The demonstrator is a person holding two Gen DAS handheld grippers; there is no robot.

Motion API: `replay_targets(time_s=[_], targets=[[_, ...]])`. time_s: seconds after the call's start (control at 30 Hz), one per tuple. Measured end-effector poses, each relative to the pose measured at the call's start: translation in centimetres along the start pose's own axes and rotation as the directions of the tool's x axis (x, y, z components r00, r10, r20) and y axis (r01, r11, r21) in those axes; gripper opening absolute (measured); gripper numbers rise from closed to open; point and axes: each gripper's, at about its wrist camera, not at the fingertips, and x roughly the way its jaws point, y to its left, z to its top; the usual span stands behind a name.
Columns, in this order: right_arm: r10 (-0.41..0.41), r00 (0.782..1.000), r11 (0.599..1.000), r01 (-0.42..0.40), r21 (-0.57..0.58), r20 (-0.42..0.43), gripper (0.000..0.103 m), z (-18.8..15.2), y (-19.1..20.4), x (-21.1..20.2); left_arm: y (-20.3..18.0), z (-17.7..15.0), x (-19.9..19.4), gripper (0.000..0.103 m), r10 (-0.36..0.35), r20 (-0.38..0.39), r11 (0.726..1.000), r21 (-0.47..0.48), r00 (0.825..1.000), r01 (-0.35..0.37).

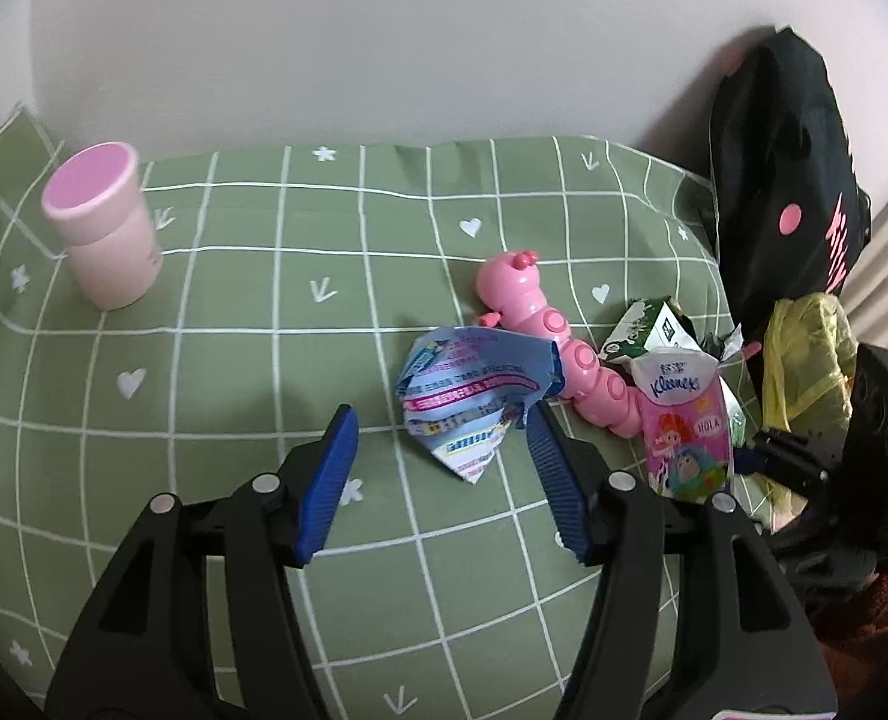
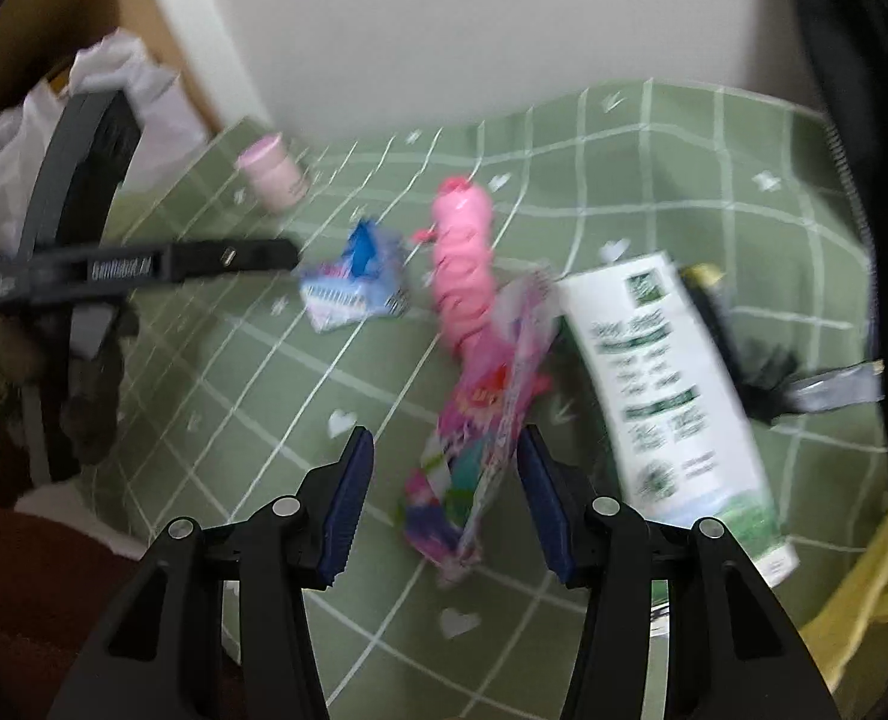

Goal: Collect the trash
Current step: 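Grasp the blue-white wrapper with the left gripper while the right gripper grasps the pink Kleenex box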

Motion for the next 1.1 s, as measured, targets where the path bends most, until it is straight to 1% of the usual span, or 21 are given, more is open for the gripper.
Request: replay_targets(time_s=[0.07, 0.2, 0.23, 0.27, 0.33, 0.4, 0.53, 0.67, 0.73, 0.8, 0.87, 0.9, 0.97, 1.03, 1.1], targets=[[0.004, 1.0, 1.0, -0.004, -0.009, -0.018, 0.047, -0.4, 0.4, 0.4, -0.5, 0.5, 0.5, 0.056, 0.0, -0.004, 1.0, 0.005, 1.0, 0.0], [-0.022, 0.999, 1.0, 0.022, -0.008, -0.027, 0.047, -0.7, 0.2, 0.5, -2.3, 1.5, 1.0, 0.056, -0.03, 0.013, 1.0, -0.009, 0.999, 0.03], [-0.025, 0.999, 1.0, 0.025, -0.001, -0.028, 0.047, -0.8, 0.1, 0.5, -2.8, 1.6, 1.1, 0.056, -0.027, 0.016, 1.0, -0.003, 1.0, 0.027], [-0.03, 0.999, 0.999, 0.03, 0.01, -0.03, 0.047, -0.9, -0.2, 0.4, -3.4, 1.6, 1.4, 0.056, -0.011, 0.018, 1.0, 0.011, 1.0, 0.01], [-0.038, 0.999, 0.999, 0.039, 0.026, -0.032, 0.047, -1.3, -0.9, 0.1, -4.0, 1.5, 1.9, 0.056, 0.056, 0.025, 0.998, 0.04, 0.998, -0.057], [-0.049, 0.998, 0.998, 0.05, 0.042, -0.033, 0.047, -1.6, -1.2, 0.0, -3.6, 1.4, 2.1, 0.056, 0.102, 0.036, 0.994, 0.044, 0.994, -0.104], [-0.054, 0.998, 0.996, 0.055, 0.073, -0.021, 0.047, -2.0, -1.8, -0.2, -1.2, 1.1, 2.1, 0.056, 0.141, 0.029, 0.99, 0.014, 0.99, -0.142], [-0.08, 0.997, 0.992, 0.081, 0.098, -0.01, 0.047, -2.2, -2.2, -0.4, 0.7, 1.0, 2.2, 0.056, 0.178, 0.015, 0.984, 0.008, 0.984, -0.178], [-0.083, 0.996, 0.991, 0.081, 0.109, 0.019, 0.047, -2.1, -2.3, -1.2, 1.4, 0.9, 2.0, 0.056, 0.155, 0.014, 0.988, -0.006, 0.988, -0.155], [-0.052, 0.997, 0.991, 0.044, 0.123, 0.057, 0.046, -1.9, -2.4, -1.8, 1.7, 0.7, 1.5, 0.056, 0.103, 0.016, 0.994, -0.021, 0.995, -0.103], [-0.04, 0.998, 0.991, 0.033, 0.129, 0.048, 0.015, -1.6, -2.4, -1.6, 1.8, 0.6, 1.1, 0.056, 0.065, 0.017, 0.997, -0.03, 0.998, -0.064], [-0.045, 0.998, 0.99, 0.04, 0.134, 0.036, 0.013, -1.5, -2.5, -1.3, 1.7, 0.5, 1.0, 0.056, 0.058, 0.018, 0.998, -0.03, 0.998, -0.058], [-0.049, 0.999, 0.988, 0.045, 0.146, 0.025, 0.005, -1.4, -2.6, -0.8, 1.7, 0.4, 0.8, 0.056, 0.062, 0.02, 0.998, -0.026, 0.998, -0.061], [-0.06, 0.998, 0.988, 0.054, 0.144, 0.036, 0.003, -1.1, -2.4, -0.8, 1.9, 0.4, 0.5, 0.056, 0.063, 0.02, 0.998, -0.033, 0.998, -0.062], [-0.068, 0.995, 0.989, 0.058, 0.138, 0.071, 0.003, -0.7, -2.3, -1.8, 2.2, 0.3, 0.4, 0.056, 0.063, 0.017, 0.997, -0.047, 0.998, -0.063]])
